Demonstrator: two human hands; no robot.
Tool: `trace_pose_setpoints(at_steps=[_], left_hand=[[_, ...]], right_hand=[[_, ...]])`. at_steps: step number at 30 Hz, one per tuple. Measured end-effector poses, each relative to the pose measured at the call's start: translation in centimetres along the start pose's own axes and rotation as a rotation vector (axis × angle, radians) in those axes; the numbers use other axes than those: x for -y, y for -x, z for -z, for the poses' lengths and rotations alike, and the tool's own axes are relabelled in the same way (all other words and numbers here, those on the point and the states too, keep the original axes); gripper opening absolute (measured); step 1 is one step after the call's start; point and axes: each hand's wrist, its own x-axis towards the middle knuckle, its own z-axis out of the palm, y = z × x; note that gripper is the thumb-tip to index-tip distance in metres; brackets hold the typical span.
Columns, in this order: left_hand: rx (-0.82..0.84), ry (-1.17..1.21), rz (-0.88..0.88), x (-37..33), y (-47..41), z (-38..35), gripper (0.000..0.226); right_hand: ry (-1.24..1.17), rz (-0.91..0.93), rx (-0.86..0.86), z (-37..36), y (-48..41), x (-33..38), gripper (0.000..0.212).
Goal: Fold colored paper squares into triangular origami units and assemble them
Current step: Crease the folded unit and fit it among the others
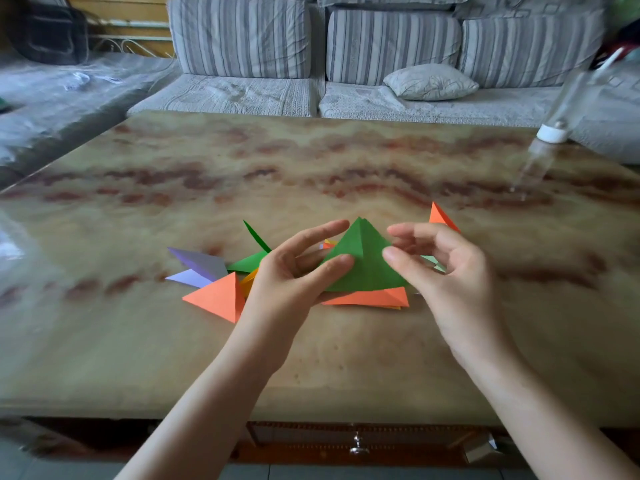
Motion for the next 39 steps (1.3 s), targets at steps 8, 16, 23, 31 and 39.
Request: trace_pose_setpoints(at_steps=[8, 16, 23, 31, 39], left_hand=[[0.004, -0.025, -0.018, -0.12, 0.28, -0.15, 0.029], [-0.03, -0.021, -0.021, -0.17, 0.2, -0.36, 0.026], [-0.037, -0.027, -0.019, -0.17, 0.21, -0.41, 0.027], [-0.039, -0.013, -0.017, -0.35, 0.27, -0.54, 0.028], [-0.047, -0.019, -0.014, -0.3, 0.33, -0.48, 0.027]], right_hand=[[-0.045, -0.152, 0.039, 0.24, -0.2, 0.53, 0.017], [-0.103, -0.166, 0.064, 0.3, -0.26, 0.39, 0.007], [-0.137, -0.195, 0.062, 0.27, -0.3, 0.52, 0.008], [-0.158, -0.218, 0.058, 0.27, -0.14, 0.76, 0.009], [-0.17, -0.207, 0.06, 0.13, -0.19, 0.82, 0.009]])
